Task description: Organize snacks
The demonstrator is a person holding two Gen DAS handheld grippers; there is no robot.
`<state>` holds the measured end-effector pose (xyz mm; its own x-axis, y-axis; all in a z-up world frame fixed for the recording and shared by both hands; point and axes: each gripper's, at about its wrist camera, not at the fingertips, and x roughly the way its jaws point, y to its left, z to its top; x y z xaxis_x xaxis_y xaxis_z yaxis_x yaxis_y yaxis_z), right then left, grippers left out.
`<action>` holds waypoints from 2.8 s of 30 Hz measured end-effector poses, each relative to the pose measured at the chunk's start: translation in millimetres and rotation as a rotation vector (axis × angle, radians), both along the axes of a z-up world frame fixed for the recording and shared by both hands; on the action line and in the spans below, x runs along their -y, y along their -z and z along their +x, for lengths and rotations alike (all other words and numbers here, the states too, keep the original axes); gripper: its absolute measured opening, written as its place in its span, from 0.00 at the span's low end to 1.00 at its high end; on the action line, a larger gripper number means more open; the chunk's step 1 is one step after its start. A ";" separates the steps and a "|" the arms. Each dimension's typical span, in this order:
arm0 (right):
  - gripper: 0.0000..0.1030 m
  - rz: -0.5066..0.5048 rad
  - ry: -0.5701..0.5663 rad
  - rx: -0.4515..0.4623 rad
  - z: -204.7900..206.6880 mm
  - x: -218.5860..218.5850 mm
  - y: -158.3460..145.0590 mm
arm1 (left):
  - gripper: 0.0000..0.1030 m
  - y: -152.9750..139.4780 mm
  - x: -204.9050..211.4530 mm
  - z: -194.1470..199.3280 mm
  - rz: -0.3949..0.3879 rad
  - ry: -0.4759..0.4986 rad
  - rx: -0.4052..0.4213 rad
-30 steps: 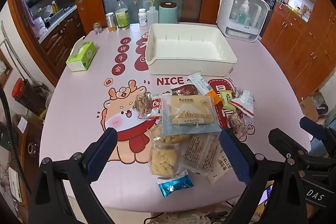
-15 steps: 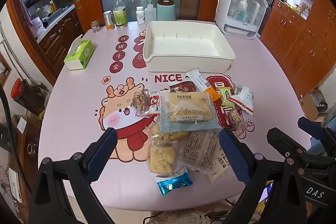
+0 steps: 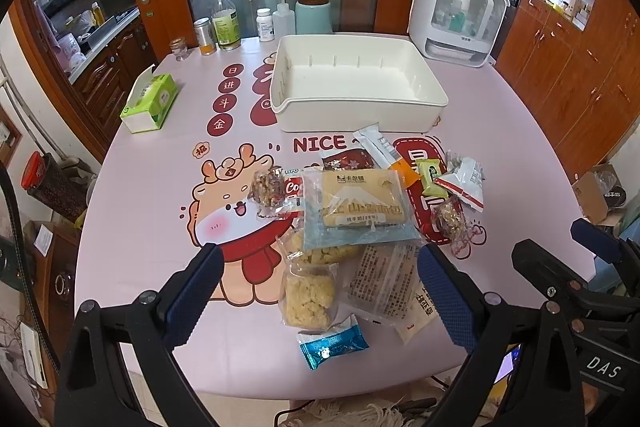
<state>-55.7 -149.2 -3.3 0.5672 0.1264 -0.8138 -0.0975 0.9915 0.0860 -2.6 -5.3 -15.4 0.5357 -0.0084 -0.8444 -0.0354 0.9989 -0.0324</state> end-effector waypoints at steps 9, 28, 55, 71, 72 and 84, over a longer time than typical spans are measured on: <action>0.92 0.001 -0.001 -0.001 0.5 -0.4 -0.7 | 0.94 -0.1 0.0 -0.6 0.002 -0.001 0.000; 0.92 -0.002 -0.008 -0.015 -3.5 -4.3 10.5 | 0.94 7.2 -12.8 -9.7 0.007 -0.015 -0.025; 0.92 -0.027 -0.006 -0.123 13.8 -13.1 43.9 | 0.94 51.6 -41.7 10.4 -0.002 -0.085 -0.182; 0.92 0.055 -0.019 -0.303 42.7 -10.6 129.8 | 0.94 143.2 -37.2 20.6 0.010 -0.024 -0.302; 0.92 0.074 -0.017 -0.321 45.7 -9.7 135.5 | 0.94 149.2 -35.7 22.0 0.009 -0.020 -0.309; 0.92 0.131 -0.018 -0.398 75.2 -20.9 172.3 | 0.94 192.7 -25.0 32.9 0.009 -0.020 -0.363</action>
<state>19.5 -128.3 -175.6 0.2081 0.2501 -0.9456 -0.0484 0.9682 0.2454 30.4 19.6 -208.1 0.2006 0.0068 -0.9797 -0.0623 0.9980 -0.0058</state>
